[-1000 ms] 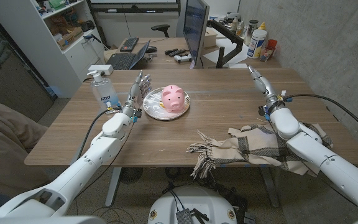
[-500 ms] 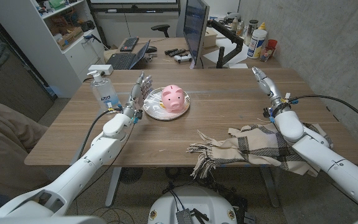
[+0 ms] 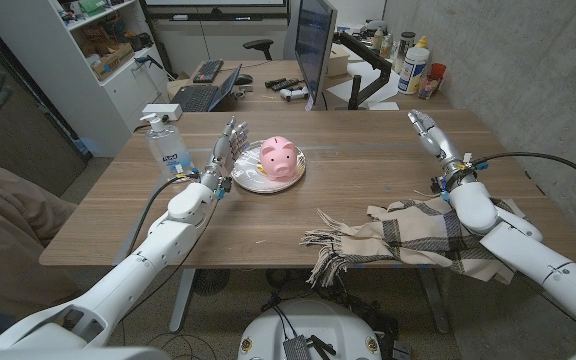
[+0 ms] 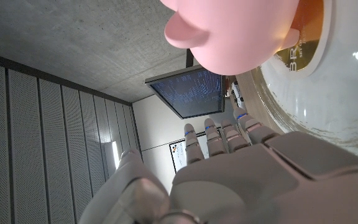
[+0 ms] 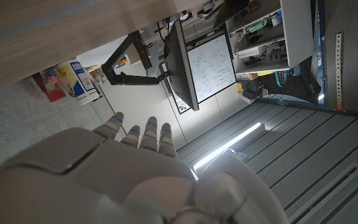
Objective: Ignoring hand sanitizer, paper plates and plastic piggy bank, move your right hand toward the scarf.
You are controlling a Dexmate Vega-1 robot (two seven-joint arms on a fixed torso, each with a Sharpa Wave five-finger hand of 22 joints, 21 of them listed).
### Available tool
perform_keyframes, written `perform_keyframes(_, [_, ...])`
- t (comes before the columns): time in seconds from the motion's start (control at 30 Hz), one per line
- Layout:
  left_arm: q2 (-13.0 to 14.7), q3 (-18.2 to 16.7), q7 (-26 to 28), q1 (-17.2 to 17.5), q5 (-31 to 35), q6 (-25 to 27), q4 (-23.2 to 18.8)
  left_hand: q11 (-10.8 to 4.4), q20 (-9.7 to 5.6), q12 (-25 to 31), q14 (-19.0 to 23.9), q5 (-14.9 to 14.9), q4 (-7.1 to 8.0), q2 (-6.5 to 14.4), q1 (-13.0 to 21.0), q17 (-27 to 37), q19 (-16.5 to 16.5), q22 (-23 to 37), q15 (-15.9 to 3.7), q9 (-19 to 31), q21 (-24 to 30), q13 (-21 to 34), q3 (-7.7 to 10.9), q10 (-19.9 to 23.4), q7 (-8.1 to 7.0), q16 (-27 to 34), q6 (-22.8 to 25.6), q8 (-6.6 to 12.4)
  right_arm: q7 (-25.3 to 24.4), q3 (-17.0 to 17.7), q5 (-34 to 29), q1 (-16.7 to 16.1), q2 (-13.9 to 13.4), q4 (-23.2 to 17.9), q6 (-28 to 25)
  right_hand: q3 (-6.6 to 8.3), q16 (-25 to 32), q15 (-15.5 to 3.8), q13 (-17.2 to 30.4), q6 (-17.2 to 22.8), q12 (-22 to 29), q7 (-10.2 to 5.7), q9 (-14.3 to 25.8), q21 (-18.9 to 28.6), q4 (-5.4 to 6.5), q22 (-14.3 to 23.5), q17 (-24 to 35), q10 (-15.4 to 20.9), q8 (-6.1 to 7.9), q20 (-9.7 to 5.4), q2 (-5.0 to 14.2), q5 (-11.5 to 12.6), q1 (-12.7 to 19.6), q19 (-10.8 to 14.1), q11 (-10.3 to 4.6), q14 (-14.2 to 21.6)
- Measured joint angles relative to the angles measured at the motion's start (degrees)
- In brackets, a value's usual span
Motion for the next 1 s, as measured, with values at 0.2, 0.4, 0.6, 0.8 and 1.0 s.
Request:
perform_keyframes(0.2, [0.1,0.11,0.0,0.03,0.0,0.0,-0.19,0.0,0.0,0.0,0.0,0.0,-0.19,0.0,0.0,0.0,0.0,0.0,0.0,0.0,0.0,0.0,-0.19,0.0,0.0,0.0,0.0,0.0,-1.33,0.0,-3.0,0.0,0.0,0.0,-2.12,0.0,0.0,-0.31,0.0,0.0,0.0,0.0,0.0,0.0,0.0,0.0,0.0,-0.2,0.0,0.0,0.0,0.0,0.0,0.0,-0.2,-0.31])
perform_keyframes(0.4, [0.1,0.32,0.0,-0.14,0.0,0.0,-0.22,0.0,0.0,0.0,0.0,0.0,-0.19,0.0,0.0,0.0,0.0,0.0,0.0,0.0,0.0,0.0,-0.2,0.0,0.0,0.0,0.0,0.0,-2.36,0.0,-5.32,0.0,0.0,0.0,-4.02,0.0,0.0,-0.31,0.0,0.0,0.0,0.0,0.0,0.0,0.0,0.0,0.0,-0.19,0.0,0.0,0.0,0.0,0.0,0.0,-0.19,-0.3])
perform_keyframes(0.6, [-0.02,0.46,-0.51,-0.55,0.03,0.82,-0.02,0.0,0.0,-0.03,0.0,0.0,-0.19,0.0,0.0,0.0,-0.01,0.0,0.0,0.0,0.0,0.0,-0.2,0.0,0.0,0.0,0.0,0.0,-3.16,2.03,-7.7,-5.96,-5.73,-7.59,-6.23,-0.17,0.0,-0.31,0.0,0.0,0.0,0.0,0.11,0.0,0.17,0.0,0.0,-0.19,0.0,0.0,0.0,0.0,0.0,0.0,-0.19,-0.3])
perform_keyframes(0.8, [-0.11,0.57,-0.82,-1.03,0.03,0.82,0.48,0.0,0.0,-0.03,0.0,0.0,-0.19,0.0,0.0,0.0,-0.01,0.0,0.0,0.0,0.0,0.0,-0.2,0.0,0.0,0.0,0.0,0.0,-3.31,2.22,-9.62,-6.41,-6.22,-8.2,-8.4,-0.17,0.0,-0.31,0.0,0.0,0.0,0.0,0.14,0.0,0.17,0.0,0.0,-0.19,0.0,0.0,0.0,0.0,0.0,0.0,-0.19,-0.3])
perform_keyframes(1.0, [-0.17,0.71,-1.51,-1.46,0.01,0.82,1.0,0.0,0.0,-0.03,0.0,0.0,-0.19,0.0,0.0,0.0,-0.01,0.0,0.0,0.0,0.0,0.0,-0.2,0.0,0.0,0.0,0.0,0.0,-2.73,3.64,-10.84,-9.0,-8.82,-10.99,-10.45,-0.17,0.0,-0.31,0.0,0.0,0.0,0.0,0.14,0.0,0.17,0.0,0.0,-0.18,0.0,0.0,0.0,0.0,0.0,0.0,-0.19,-0.3])
